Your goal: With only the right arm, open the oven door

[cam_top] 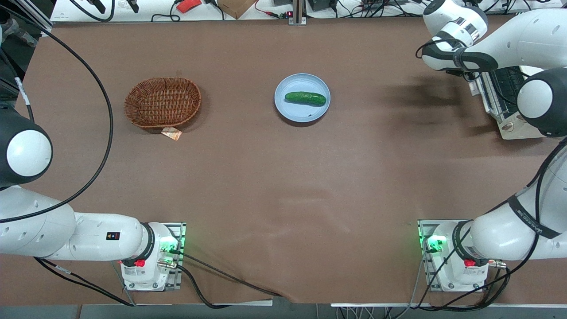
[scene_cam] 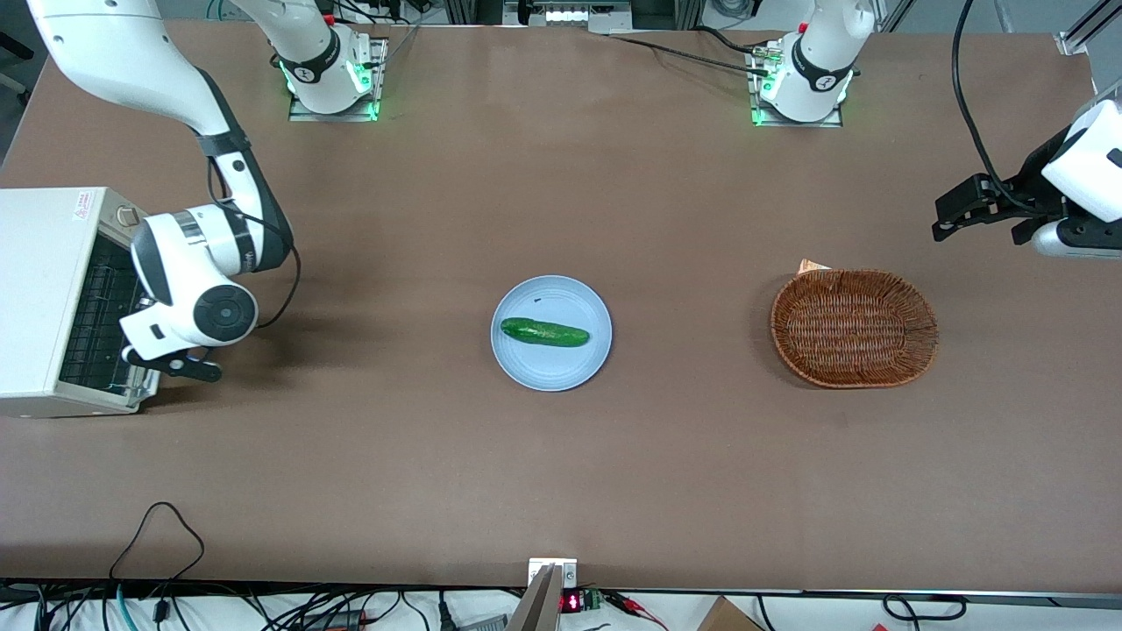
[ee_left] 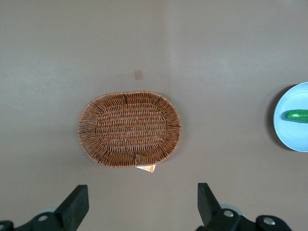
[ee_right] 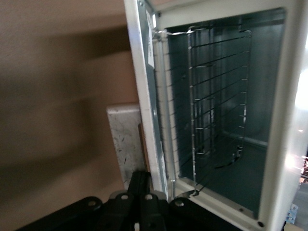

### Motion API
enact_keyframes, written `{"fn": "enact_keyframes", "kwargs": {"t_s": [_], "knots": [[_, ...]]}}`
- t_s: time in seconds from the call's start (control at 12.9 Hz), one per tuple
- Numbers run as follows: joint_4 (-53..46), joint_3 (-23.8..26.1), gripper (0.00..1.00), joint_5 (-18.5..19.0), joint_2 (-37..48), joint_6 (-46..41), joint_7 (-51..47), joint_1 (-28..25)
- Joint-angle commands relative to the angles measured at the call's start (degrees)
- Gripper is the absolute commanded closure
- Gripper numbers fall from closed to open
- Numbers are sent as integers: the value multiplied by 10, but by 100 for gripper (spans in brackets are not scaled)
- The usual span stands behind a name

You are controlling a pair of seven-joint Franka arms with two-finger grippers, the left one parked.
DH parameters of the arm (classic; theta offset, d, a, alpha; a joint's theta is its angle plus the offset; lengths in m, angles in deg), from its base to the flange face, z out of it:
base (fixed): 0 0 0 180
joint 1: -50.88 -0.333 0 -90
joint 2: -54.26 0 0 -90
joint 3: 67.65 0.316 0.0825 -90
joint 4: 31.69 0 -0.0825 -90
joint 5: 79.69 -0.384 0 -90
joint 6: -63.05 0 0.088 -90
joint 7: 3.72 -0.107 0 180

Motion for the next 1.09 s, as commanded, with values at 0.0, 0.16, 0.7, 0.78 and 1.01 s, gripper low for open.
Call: {"fn": "enact_keyframes", "kwargs": {"t_s": [0.0, 0.16, 0.7, 0.78, 1.01], "knots": [[-12, -3, 97, -13, -28, 2, -18, -6], [-13, -3, 97, -15, -47, 26, -48, -14], [-13, -3, 97, -43, -67, 34, -70, -23], [-13, -3, 97, -50, -68, 36, -71, -22], [-12, -2, 91, -55, -71, 35, -63, -21]]}}
